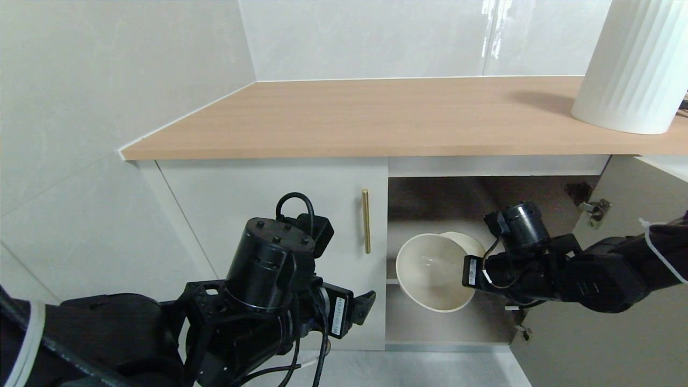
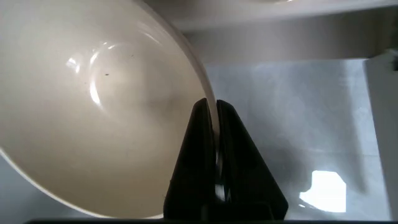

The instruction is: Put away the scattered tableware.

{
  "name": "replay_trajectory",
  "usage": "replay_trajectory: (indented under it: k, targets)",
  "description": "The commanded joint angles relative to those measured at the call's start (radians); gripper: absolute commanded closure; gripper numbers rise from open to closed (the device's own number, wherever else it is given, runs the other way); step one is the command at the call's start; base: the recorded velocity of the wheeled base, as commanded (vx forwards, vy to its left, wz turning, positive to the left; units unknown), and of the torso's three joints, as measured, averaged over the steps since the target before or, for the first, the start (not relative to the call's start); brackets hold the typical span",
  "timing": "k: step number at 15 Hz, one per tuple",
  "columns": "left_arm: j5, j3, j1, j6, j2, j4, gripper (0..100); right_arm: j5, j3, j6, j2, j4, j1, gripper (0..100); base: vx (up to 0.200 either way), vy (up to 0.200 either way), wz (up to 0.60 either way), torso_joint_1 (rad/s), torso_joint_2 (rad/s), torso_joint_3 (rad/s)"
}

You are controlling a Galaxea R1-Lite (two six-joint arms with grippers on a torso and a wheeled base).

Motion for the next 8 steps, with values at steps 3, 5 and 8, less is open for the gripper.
replay_trajectory:
  k: [3,5,8]
  targets:
    - [0.0,0.0,0.0,0.0,-0.007,-0.001,0,-0.028,-0.056,0.009,0.095,-0.016,-0.091,100,0.0,0.0,0.0,0.0,0.0,0.0]
    - [0.0,0.0,0.0,0.0,-0.007,-0.001,0,-0.04,-0.089,0.05,0.12,-0.027,-0.123,100,0.0,0.0,0.0,0.0,0.0,0.0]
    - [0.0,0.0,0.0,0.0,-0.007,-0.001,0,-0.077,-0.114,0.073,0.146,-0.082,-0.162,100,0.0,0.0,0.0,0.0,0.0,0.0]
